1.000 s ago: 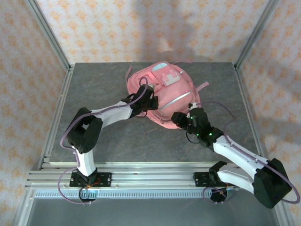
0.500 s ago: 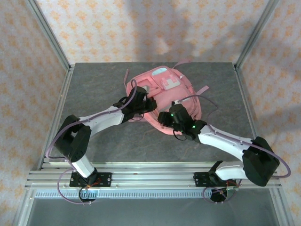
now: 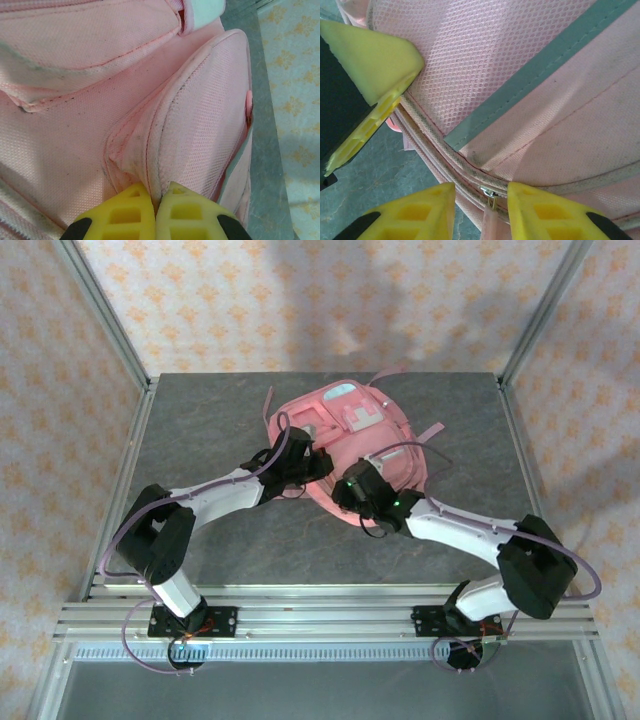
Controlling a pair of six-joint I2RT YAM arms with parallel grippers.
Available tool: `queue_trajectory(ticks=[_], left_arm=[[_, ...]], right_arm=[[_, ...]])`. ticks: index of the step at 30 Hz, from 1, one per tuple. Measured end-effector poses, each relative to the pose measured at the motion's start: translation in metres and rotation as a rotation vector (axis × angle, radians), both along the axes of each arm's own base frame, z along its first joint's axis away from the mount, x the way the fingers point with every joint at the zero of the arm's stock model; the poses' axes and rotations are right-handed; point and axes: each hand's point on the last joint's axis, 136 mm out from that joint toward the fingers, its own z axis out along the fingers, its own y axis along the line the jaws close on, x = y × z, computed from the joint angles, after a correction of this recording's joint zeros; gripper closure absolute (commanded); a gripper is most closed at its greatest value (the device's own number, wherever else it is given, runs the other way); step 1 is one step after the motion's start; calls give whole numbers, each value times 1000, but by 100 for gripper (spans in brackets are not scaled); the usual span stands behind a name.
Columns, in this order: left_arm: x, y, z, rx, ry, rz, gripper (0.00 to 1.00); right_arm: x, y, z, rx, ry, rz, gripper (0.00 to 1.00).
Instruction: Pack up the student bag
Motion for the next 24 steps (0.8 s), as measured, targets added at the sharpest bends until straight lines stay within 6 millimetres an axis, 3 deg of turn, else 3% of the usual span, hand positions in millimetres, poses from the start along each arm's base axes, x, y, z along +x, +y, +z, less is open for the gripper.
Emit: queue_trajectory(ticks=[5, 13, 20, 24], left_arm=[[1, -2, 3, -20, -3, 1, 100], [0, -7, 7, -48, -3, -8, 100], [0, -7, 7, -58, 1, -4, 100], [-1, -6, 4, -59, -1, -4, 100]], right_arm=[[-5, -2, 9, 24, 1, -16, 70], [-13, 5, -3, 19, 35, -13, 71], [-10, -1, -8, 1, 33, -57, 99], [-10, -3, -9, -19, 28, -59, 100]])
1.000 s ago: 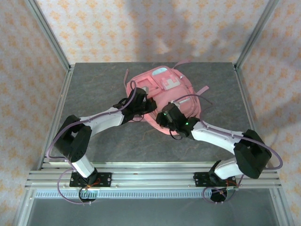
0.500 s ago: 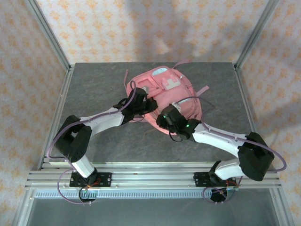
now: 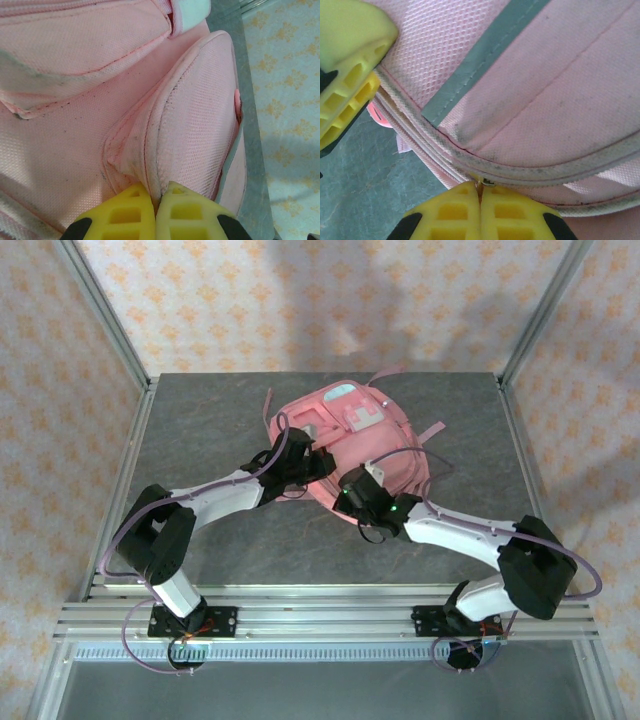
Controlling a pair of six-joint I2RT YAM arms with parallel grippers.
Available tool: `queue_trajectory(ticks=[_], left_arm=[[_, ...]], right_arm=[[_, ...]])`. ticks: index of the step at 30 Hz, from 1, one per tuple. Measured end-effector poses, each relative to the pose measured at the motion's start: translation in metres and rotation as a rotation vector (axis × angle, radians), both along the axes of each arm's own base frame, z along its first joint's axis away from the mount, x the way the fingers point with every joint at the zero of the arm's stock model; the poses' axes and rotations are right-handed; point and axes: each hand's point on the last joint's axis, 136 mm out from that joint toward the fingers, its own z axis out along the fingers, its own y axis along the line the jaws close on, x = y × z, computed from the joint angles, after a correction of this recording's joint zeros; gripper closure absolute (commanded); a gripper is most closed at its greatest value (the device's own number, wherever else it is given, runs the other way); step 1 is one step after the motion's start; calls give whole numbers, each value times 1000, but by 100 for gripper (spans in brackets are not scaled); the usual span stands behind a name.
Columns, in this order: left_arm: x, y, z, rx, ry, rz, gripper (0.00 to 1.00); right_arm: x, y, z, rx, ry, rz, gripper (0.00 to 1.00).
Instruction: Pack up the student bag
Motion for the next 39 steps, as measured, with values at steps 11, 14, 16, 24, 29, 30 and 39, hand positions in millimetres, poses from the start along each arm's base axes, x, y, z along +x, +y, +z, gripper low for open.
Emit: queue_trajectory(ticks=[11, 14, 16, 24, 29, 30, 39], left_arm=[[-7, 18, -3, -5, -5, -16, 100], [-12, 18, -2, -8, -7, -43, 100], [-13, 17, -2, -9, -8, -54, 100], [0, 42, -7, 25, -8, -29, 100], [32, 87, 3, 82, -9, 56, 94], [39, 94, 6, 92, -15, 71, 87], [38, 137, 44, 109, -132, 204, 68]], right_arm=[[5, -88, -11, -89, -12, -110, 100], [10, -110, -3, -108, -47, -140, 100], [11, -111, 3, -114, -69, -124, 100], [2, -77, -5, -135, -74, 41, 100], [-4, -10, -4, -104, -95, 206, 100], [-2, 2, -2, -90, -104, 226, 100], [3, 75, -7, 5, -96, 363, 100]])
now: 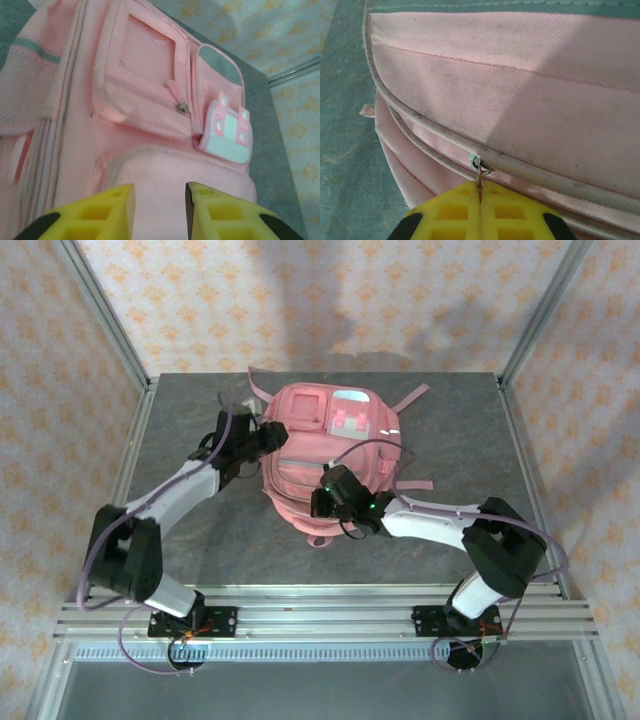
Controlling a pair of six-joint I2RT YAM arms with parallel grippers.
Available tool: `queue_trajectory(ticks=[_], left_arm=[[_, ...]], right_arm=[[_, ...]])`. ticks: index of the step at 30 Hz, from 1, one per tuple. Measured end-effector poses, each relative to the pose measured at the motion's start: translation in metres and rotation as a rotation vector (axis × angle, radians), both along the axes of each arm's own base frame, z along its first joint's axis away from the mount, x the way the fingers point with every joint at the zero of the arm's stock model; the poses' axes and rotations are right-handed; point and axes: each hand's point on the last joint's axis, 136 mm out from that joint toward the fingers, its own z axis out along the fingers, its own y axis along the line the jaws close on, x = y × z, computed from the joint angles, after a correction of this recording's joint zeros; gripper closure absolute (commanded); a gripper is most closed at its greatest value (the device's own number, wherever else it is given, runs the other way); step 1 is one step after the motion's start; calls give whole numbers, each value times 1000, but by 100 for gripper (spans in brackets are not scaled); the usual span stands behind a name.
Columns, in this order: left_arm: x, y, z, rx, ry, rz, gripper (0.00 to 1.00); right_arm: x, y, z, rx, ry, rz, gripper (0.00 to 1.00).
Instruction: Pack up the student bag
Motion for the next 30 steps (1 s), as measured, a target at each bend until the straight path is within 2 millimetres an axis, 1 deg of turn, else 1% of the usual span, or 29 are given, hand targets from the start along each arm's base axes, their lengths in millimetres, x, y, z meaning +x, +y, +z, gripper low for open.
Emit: queue_trajectory(ticks=[2, 3, 5, 7, 10, 13, 18, 20, 21, 22, 24, 25, 30], left_arm=[[-20, 1, -2, -18, -8, 7, 66], [-33, 0, -7, -32, -4, 7, 64], [-51, -5, -22, -47, 22, 6, 61], [-69, -16, -41, -51, 63, -7, 57], [-87, -33, -60, -64, 110, -25, 52], [-93, -44, -69, -83, 135, -27, 51], [-86, -47, -77, -90, 137, 15, 51], [-83, -46, -82, -84, 143, 34, 57], [-81, -46, -85, -79, 150, 43, 63], [-79, -46, -88, -72, 155, 50, 72], [-74, -45, -93, -55, 164, 67, 94], [-71, -45, -95, -52, 167, 76, 100], [-60, -45, -88, -51, 147, 90, 100]], right_arm=[[0, 1, 0, 3, 1, 3, 100], [0, 1, 0, 4, 1, 3, 100], [0, 2, 0, 4, 1, 4, 100], [0, 2, 0, 4, 3, 5, 100], [1, 2, 1, 9, -1, 5, 100], [1, 3, 2, 12, -3, 5, 100], [2, 4, 2, 16, -6, 6, 100], [2, 5, 1, 17, -5, 7, 100], [2, 5, 0, 16, -4, 8, 100], [2, 5, -1, 16, -3, 8, 100], [2, 5, -1, 14, -3, 7, 100], [3, 4, -2, 12, -5, 4, 100], [9, -3, -3, -9, -19, -30, 100]])
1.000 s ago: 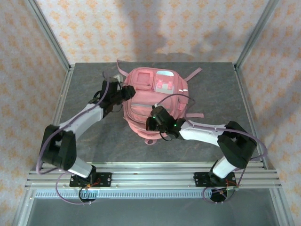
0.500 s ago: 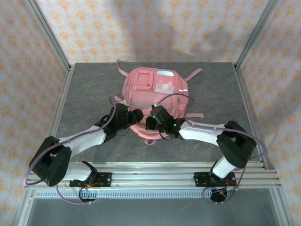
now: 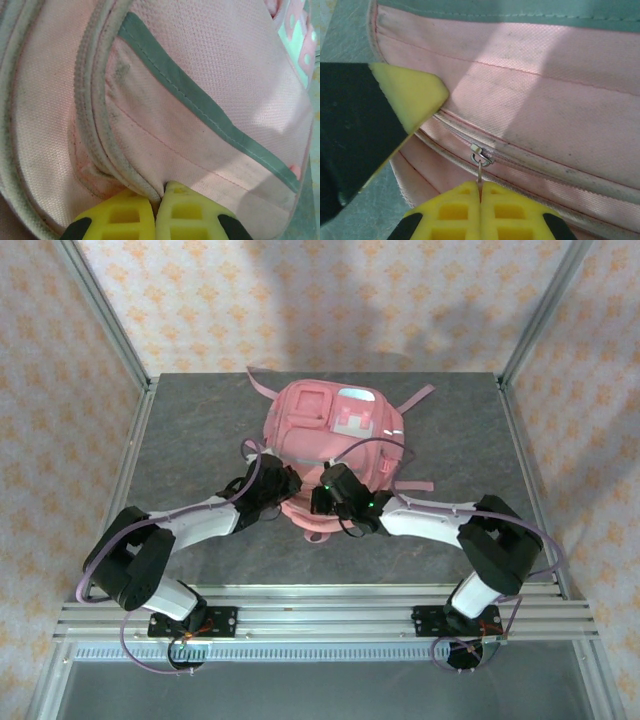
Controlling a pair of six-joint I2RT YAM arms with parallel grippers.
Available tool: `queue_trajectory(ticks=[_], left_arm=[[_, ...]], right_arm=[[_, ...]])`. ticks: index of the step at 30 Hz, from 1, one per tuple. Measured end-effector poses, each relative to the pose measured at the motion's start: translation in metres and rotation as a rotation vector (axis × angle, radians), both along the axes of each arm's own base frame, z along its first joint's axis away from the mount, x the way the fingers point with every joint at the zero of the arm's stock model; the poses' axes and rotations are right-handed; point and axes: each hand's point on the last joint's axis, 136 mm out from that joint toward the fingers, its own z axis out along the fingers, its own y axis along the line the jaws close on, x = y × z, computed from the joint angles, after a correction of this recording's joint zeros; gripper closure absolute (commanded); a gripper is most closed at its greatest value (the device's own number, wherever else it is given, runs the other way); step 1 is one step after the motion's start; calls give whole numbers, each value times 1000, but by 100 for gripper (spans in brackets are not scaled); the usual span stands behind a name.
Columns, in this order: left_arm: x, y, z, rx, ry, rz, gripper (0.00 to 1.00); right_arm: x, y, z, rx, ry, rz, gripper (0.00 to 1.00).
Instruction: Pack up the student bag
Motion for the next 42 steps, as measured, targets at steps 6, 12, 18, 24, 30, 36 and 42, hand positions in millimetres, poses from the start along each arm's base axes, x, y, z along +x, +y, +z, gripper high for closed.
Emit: queue_trajectory(ticks=[6, 12, 18, 24, 30, 36, 42], left_arm=[[7, 13, 1, -3, 2, 1, 100], [27, 55, 6, 47, -20, 66, 100], [58, 64, 20, 120, -14, 55, 100], [74, 56, 37, 99, -34, 20, 100], [55, 39, 45, 2, -29, -22, 100], [33, 14, 66, -69, -49, -76, 100], [26, 8, 68, -92, -44, -81, 100]], right_arm=[[4, -35, -1, -15, -5, -60, 100], [-6, -84, -18, -87, 34, -134, 100], [-17, -52, -21, -82, 46, -49, 100], [-5, -12, -4, -33, 12, 2, 79], [7, 2, 19, 29, -42, 2, 65], [12, 3, 18, 33, -47, -22, 57], [16, -1, 17, 25, -53, -62, 59]])
